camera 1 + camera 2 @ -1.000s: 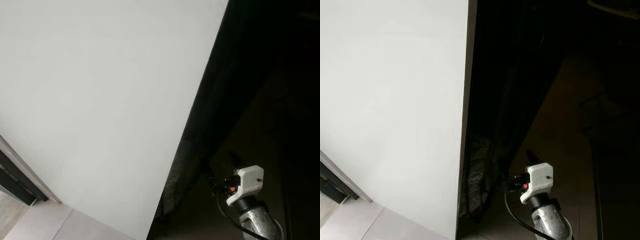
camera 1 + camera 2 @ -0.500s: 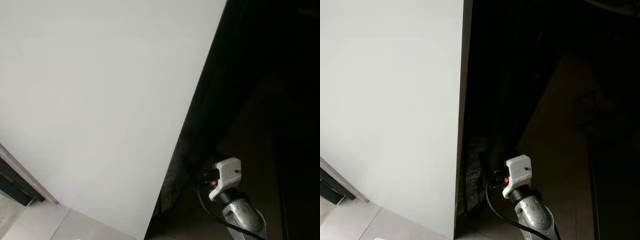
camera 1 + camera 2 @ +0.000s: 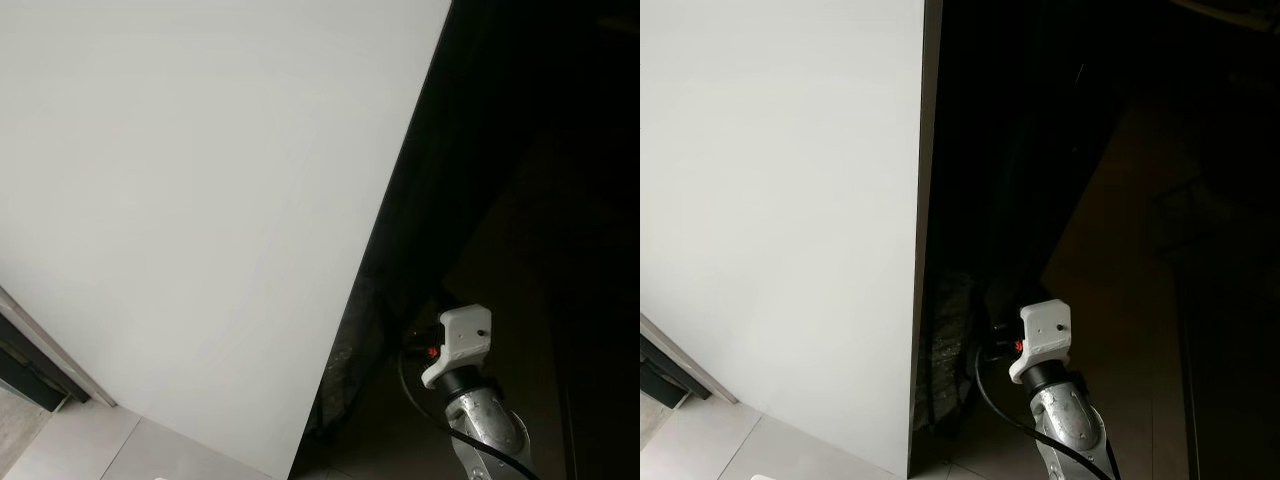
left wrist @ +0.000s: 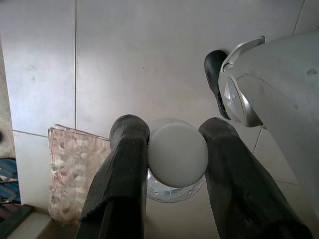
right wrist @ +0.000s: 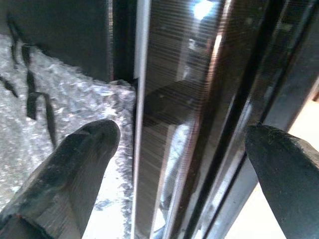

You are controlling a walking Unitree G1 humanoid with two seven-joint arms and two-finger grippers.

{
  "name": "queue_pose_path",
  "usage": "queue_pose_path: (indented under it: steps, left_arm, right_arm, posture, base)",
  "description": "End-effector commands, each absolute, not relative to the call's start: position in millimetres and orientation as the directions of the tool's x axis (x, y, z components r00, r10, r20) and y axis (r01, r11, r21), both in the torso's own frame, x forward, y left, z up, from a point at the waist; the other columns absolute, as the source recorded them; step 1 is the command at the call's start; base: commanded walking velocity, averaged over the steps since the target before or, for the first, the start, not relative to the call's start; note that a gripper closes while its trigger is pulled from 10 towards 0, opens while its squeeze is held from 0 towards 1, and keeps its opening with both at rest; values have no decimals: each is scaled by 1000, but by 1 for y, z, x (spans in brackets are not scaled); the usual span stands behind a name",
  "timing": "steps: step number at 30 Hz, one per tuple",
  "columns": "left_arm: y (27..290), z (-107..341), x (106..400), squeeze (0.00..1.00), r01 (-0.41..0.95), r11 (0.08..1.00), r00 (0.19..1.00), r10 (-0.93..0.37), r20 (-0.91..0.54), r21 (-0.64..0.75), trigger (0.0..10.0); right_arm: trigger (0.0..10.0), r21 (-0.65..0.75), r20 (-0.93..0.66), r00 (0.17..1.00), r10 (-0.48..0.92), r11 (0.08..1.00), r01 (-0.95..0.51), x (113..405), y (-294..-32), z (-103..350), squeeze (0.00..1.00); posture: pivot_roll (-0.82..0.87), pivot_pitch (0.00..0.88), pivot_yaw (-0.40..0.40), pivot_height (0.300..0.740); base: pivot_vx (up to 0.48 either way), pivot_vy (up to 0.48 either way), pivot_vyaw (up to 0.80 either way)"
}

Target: Restocking fridge

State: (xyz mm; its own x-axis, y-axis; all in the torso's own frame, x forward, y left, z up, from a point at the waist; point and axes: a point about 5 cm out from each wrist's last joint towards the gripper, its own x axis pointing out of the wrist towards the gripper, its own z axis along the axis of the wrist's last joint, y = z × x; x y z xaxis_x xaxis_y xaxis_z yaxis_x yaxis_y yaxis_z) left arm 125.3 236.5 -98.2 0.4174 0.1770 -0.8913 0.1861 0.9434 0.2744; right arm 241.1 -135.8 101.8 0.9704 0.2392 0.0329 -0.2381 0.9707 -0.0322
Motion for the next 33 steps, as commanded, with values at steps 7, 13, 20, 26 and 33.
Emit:
queue_pose_path:
  steps: [7, 13, 20, 26, 33]
  left_arm:
    - [237, -99, 121, 0, 187, 945, 414, 171, -894, 268, 10000]
    - [237, -99, 122, 0, 187, 945, 413, 171, -894, 267, 10000]
    - [237, -99, 122, 0, 190, 945, 413, 168, -895, 265, 10000]
    - [236, -99, 122, 0, 202, 943, 412, 163, -897, 264, 10000]
    - [236, -99, 122, 0, 207, 943, 413, 157, -897, 260, 10000]
  right_arm:
    - [10000, -44, 79, 993, 92, 995, -89, 248, -157, 111, 0]
    - [10000, -50, 82, 995, 55, 997, -51, 248, -162, 110, 0]
    - [10000, -80, 58, 991, -118, 989, 122, 233, -195, 103, 0]
    - [10000, -73, -32, 925, -378, 924, 375, 206, -250, 81, 0]
    - [10000, -79, -126, 855, -503, 864, 496, 180, -271, 53, 0]
  posture:
    - [51, 45, -102, 740]
    - [53, 44, -101, 740]
    - [42, 45, -97, 740]
    - [26, 47, -97, 740]
    - [25, 43, -98, 740]
  base:
    - [0, 0, 0]
    - [0, 0, 0]
    - [0, 0, 0]
    - [0, 0, 0]
    - [0, 0, 0]
